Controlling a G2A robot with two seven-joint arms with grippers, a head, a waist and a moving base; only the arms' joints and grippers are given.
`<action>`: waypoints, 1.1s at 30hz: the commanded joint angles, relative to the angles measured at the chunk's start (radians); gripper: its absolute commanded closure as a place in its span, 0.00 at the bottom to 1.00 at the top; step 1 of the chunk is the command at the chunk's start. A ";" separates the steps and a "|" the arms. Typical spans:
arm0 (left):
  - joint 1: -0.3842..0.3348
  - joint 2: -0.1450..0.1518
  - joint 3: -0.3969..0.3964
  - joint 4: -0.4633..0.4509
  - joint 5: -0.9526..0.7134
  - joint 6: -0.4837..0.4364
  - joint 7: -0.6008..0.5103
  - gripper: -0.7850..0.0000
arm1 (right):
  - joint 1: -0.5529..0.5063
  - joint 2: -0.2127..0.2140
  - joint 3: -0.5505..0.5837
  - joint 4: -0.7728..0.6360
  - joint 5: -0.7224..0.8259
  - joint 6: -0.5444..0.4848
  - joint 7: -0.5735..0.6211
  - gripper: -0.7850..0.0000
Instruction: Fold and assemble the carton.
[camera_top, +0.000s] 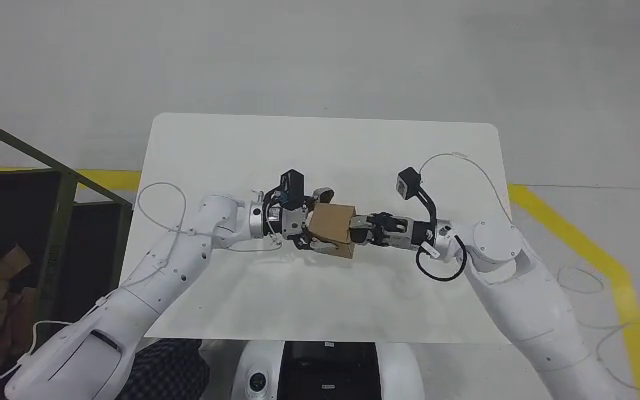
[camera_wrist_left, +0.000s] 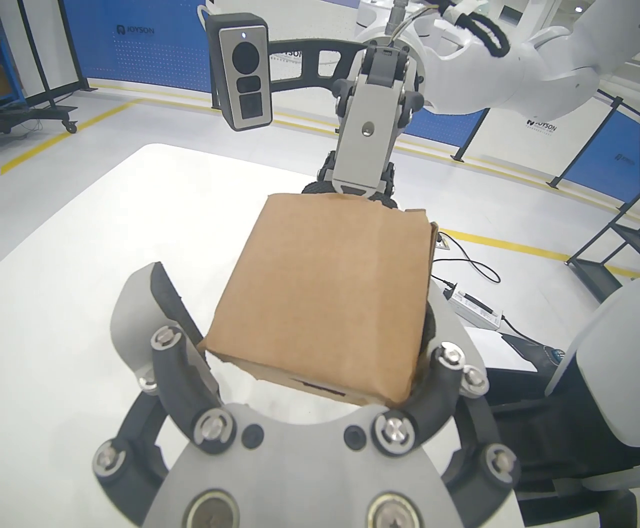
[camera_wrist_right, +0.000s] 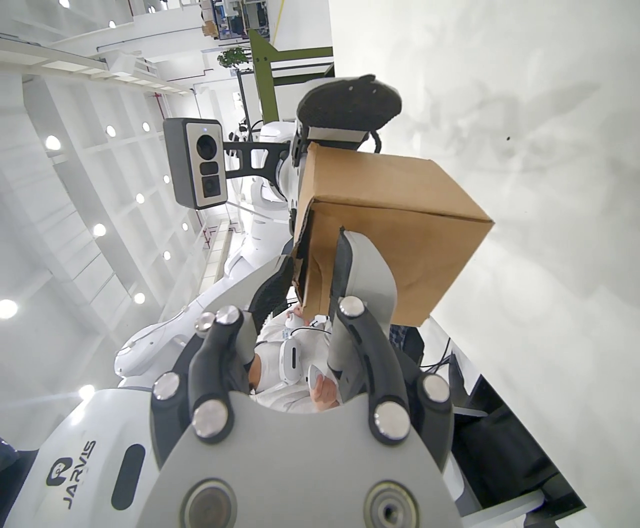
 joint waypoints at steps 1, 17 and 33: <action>0.002 0.000 -0.004 -0.001 0.000 0.000 0.003 0.00 | -0.001 -0.001 0.000 0.003 0.013 -0.006 0.003 0.69; 0.030 -0.002 -0.041 -0.007 -0.002 0.000 0.020 0.00 | -0.008 -0.007 0.002 0.019 0.069 -0.041 0.016 0.53; 0.039 -0.007 -0.039 -0.003 -0.046 0.000 0.001 0.00 | -0.018 -0.010 0.007 0.023 0.096 -0.069 0.030 0.77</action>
